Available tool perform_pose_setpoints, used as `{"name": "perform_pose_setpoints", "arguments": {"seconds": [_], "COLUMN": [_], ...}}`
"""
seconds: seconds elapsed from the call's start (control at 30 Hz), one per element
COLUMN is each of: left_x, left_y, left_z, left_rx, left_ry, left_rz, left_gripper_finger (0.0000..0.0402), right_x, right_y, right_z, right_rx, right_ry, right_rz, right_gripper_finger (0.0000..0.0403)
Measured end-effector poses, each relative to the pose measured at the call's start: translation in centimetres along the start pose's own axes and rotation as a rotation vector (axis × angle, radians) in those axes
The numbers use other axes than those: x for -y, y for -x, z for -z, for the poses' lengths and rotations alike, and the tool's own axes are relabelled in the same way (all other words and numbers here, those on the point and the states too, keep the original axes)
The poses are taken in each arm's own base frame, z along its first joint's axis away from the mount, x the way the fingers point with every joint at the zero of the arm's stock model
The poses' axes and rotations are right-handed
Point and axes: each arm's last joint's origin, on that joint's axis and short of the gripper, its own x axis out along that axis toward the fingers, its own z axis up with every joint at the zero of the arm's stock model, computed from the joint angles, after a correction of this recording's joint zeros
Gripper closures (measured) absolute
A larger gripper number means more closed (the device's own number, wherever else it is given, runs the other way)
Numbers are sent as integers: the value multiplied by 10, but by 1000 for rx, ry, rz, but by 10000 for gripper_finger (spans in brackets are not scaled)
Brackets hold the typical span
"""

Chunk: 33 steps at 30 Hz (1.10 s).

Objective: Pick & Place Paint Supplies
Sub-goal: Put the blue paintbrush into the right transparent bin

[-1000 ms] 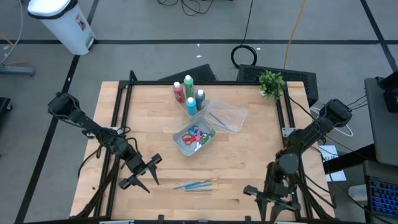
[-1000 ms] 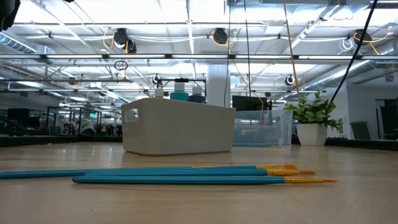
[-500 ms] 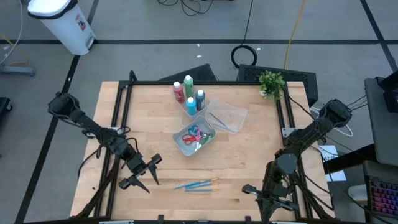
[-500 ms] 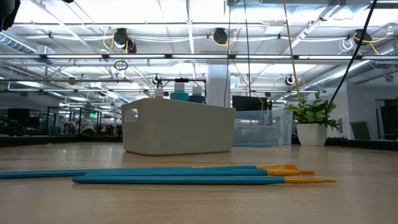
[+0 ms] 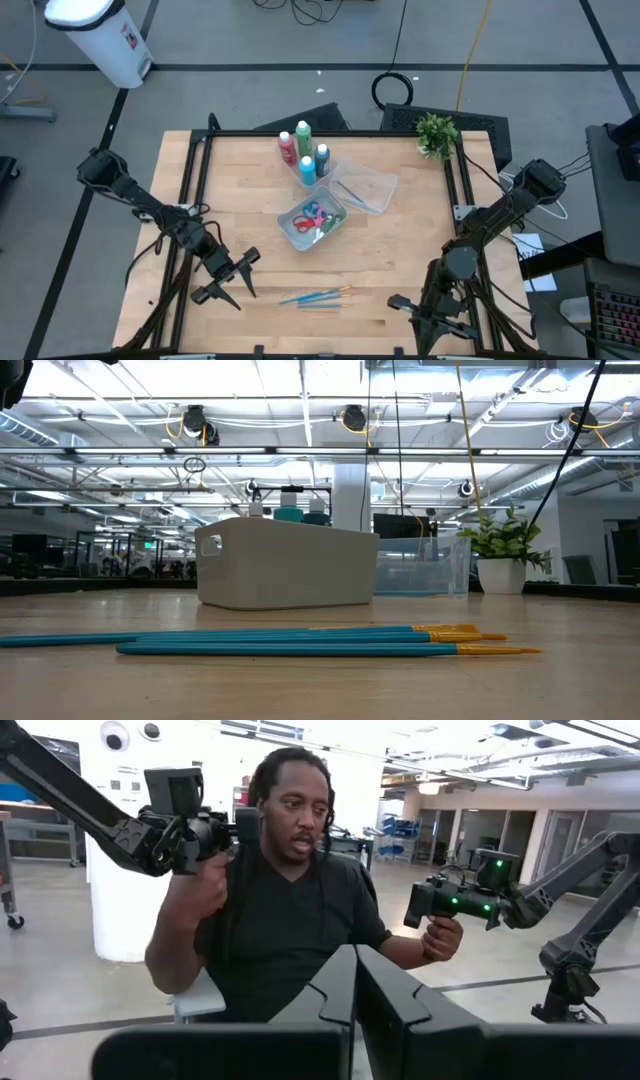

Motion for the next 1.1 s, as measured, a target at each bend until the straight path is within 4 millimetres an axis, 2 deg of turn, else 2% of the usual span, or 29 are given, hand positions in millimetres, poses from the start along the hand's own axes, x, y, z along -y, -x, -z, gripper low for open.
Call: {"name": "perform_pose_setpoints", "arguments": {"seconds": [0.5, 1.1], "left_x": [0, 1], "left_y": [0, 0], "left_z": [0, 0], "left_rx": [-1, 1], "left_ry": [0, -18], "left_rz": [0, 4], "left_gripper_finger": [192, 192], "right_x": [8, 9], "right_y": [4, 4], "right_z": [2, 2], "right_rx": [-17, -20], "right_ry": [-28, -26], "right_rz": [33, 34], "right_gripper_finger": [403, 403]}}
